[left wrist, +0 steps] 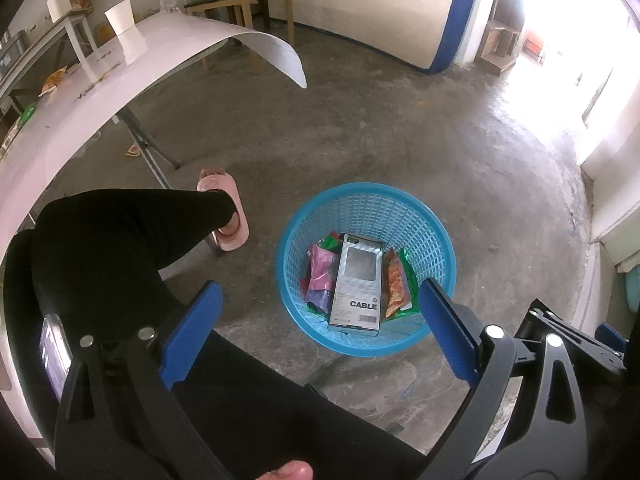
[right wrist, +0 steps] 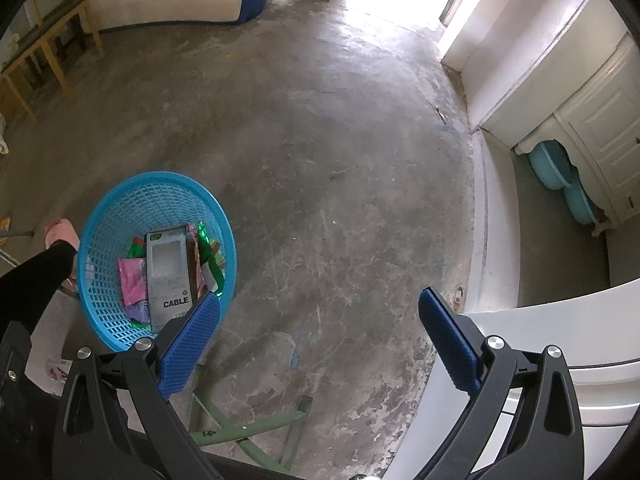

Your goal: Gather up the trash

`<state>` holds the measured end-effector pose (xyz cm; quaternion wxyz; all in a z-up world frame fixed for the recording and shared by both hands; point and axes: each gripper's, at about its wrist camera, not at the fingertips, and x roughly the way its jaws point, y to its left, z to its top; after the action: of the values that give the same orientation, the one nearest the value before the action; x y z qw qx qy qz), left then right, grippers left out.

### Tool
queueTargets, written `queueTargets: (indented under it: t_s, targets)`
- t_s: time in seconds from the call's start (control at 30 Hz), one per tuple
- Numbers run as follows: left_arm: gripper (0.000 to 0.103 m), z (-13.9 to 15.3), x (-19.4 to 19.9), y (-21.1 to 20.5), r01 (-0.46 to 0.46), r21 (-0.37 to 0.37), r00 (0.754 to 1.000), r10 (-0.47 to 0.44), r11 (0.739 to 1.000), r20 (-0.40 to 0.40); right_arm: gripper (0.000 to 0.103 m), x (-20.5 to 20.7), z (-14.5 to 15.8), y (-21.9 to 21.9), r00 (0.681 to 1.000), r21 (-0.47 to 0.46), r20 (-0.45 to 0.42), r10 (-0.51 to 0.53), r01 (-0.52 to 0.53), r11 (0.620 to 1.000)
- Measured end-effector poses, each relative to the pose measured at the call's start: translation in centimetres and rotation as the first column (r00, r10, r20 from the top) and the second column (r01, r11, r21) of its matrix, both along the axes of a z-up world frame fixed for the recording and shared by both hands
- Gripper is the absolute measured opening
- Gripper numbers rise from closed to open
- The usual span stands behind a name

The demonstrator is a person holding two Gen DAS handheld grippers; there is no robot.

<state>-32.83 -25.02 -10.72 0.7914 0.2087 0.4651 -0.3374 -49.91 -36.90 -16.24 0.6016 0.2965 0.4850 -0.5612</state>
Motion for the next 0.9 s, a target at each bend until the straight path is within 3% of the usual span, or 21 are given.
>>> queueTargets:
  t_s: [0.9]
  targets:
    - [0.094,-0.02,-0.03,-0.09,-0.001,-0.001,1.000,0.001,1.000,-0.001,0.097,-0.46,-0.29,0.32,1.000,0.010,0.007,-0.017,0.017,1.000]
